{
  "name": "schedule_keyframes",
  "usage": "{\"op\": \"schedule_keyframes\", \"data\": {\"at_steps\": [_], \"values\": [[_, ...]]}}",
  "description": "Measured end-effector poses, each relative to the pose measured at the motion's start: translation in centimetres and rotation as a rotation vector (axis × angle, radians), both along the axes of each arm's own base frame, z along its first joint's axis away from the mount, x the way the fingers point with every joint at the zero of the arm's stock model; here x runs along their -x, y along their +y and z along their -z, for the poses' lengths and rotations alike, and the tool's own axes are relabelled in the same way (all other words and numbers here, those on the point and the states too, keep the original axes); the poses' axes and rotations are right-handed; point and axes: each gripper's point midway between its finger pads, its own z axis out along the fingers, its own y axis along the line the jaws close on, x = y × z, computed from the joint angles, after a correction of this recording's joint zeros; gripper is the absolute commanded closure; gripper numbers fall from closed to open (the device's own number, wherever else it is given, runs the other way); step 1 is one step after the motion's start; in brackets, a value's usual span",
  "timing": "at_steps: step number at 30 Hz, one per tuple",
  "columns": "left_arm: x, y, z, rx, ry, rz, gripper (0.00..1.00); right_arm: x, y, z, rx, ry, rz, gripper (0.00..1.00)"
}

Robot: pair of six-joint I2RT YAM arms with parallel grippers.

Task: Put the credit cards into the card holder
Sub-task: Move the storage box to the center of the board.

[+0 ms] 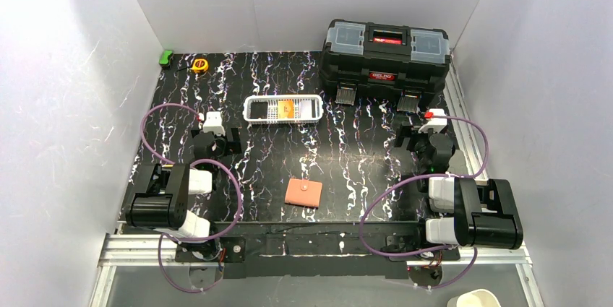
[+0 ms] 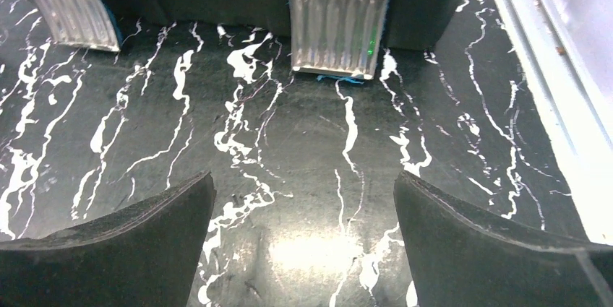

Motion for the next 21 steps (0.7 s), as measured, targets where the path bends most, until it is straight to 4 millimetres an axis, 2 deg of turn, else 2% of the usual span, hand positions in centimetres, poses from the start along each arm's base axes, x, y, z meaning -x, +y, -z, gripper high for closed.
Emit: {"op": "schedule_keyframes", "data": {"at_steps": [10, 12, 14, 16, 19, 21], "values": [[0.0, -0.1, 0.1, 0.006, 0.004, 0.006, 0.01, -0.2, -1.4, -0.1, -0.008, 0.025, 0.088, 0.00], [0.0, -0.2, 0.2, 0.010, 0.021, 0.020, 0.01, -0.4, -1.6, -0.9, -0.014, 0.050, 0.103, 0.00], [-0.2, -0.5, 0.1, 0.011, 0.065, 0.038, 0.01, -0.9, -1.9, -2.6, -0.051, 0.071, 0.140, 0.00], [-1.5, -0.8, -1.4, -0.001, 0.106, 0.066, 0.01, -2.0, -2.0, -5.3, -0.104, 0.090, 0.170, 0.00], [-4.3, -1.3, -6.1, -0.022, 0.119, 0.118, 0.01, -3.5, -1.3, -9.1, -0.230, 0.087, 0.189, 0.00], [-4.9, -1.6, -8.8, -0.031, 0.118, 0.147, 0.01, -3.8, -0.5, -10.2, -0.325, 0.107, 0.186, 0.00]]}}
